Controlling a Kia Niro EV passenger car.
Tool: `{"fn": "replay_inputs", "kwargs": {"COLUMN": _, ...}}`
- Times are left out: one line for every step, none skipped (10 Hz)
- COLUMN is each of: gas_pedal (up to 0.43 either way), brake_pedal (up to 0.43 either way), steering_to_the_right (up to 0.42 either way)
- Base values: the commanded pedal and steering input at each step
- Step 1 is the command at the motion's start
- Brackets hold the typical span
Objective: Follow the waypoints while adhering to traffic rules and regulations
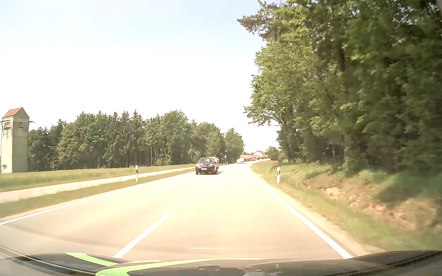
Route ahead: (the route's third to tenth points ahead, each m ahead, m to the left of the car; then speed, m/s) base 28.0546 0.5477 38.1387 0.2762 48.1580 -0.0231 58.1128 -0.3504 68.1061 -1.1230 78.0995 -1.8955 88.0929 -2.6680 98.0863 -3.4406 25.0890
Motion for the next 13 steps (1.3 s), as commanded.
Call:
{"fn": "replay_inputs", "kwargs": {"gas_pedal": 0.000, "brake_pedal": 0.000, "steering_to_the_right": 0.003}}
{"fn": "replay_inputs", "kwargs": {"gas_pedal": 0.000, "brake_pedal": 0.000, "steering_to_the_right": 0.005}}
{"fn": "replay_inputs", "kwargs": {"gas_pedal": 0.000, "brake_pedal": 0.000, "steering_to_the_right": 0.004}}
{"fn": "replay_inputs", "kwargs": {"gas_pedal": 0.000, "brake_pedal": 0.000, "steering_to_the_right": 0.005}}
{"fn": "replay_inputs", "kwargs": {"gas_pedal": 0.000, "brake_pedal": 0.000, "steering_to_the_right": 0.005}}
{"fn": "replay_inputs", "kwargs": {"gas_pedal": 0.000, "brake_pedal": 0.000, "steering_to_the_right": 0.005}}
{"fn": "replay_inputs", "kwargs": {"gas_pedal": 0.000, "brake_pedal": 0.000, "steering_to_the_right": 0.005}}
{"fn": "replay_inputs", "kwargs": {"gas_pedal": 0.000, "brake_pedal": 0.000, "steering_to_the_right": 0.004}}
{"fn": "replay_inputs", "kwargs": {"gas_pedal": 0.000, "brake_pedal": 0.000, "steering_to_the_right": 0.004}}
{"fn": "replay_inputs", "kwargs": {"gas_pedal": 0.000, "brake_pedal": 0.000, "steering_to_the_right": 0.004}}
{"fn": "replay_inputs", "kwargs": {"gas_pedal": 0.000, "brake_pedal": 0.000, "steering_to_the_right": 0.004}}
{"fn": "replay_inputs", "kwargs": {"gas_pedal": 0.000, "brake_pedal": 0.000, "steering_to_the_right": 0.004}}
{"fn": "replay_inputs", "kwargs": {"gas_pedal": 0.000, "brake_pedal": 0.000, "steering_to_the_right": 0.004}}
